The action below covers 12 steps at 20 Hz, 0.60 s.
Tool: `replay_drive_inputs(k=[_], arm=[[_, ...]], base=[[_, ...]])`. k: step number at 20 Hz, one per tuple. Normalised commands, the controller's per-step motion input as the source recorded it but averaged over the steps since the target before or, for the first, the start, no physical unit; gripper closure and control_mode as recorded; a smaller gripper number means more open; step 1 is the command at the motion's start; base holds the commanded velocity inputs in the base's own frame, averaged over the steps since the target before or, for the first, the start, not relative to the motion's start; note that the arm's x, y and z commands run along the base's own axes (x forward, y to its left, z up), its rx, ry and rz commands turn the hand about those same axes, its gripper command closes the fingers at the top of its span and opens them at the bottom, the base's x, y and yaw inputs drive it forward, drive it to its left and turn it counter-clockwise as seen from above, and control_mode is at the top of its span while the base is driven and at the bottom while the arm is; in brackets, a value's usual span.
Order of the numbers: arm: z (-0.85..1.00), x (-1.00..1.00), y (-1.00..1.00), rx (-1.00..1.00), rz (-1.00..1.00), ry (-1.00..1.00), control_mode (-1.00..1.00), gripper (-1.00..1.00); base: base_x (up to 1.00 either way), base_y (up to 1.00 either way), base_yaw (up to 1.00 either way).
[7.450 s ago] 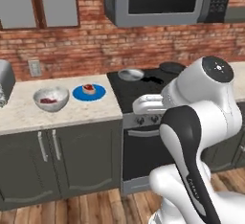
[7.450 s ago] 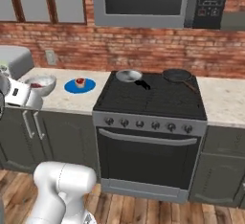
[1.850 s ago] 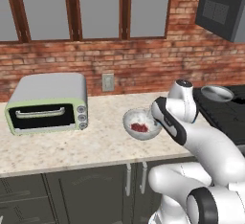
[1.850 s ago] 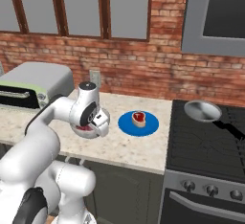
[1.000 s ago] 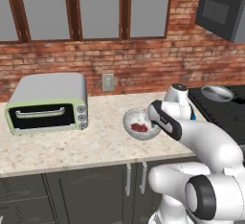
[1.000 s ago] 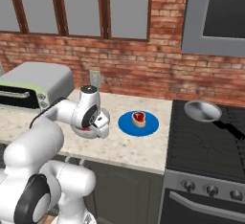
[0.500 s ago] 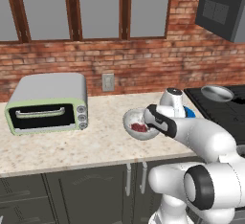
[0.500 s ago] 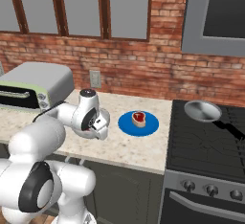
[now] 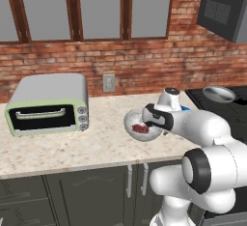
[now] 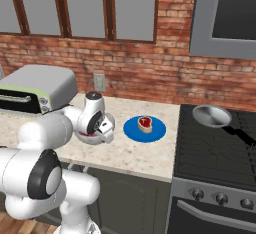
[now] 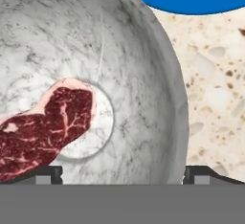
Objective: Place one of the steaks on the plate and the other in the bowl. Then place the bowl in the fridge.
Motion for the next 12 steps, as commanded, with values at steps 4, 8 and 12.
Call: replay_drive_inputs(k=[4,8,12], arm=[[-0.38,0.0,0.15,0.01,-0.01,0.03,-1.0,1.0],[-0.37,0.0,0.14,0.01,-0.01,0.01,-1.0,1.0],[-0.11,0.0,0.02,0.0,0.0,0.0,-1.0,1.0]], base=[[0.0,0.0,0.0],[0.0,0.0,0.0],[0.0,0.0,0.0]])
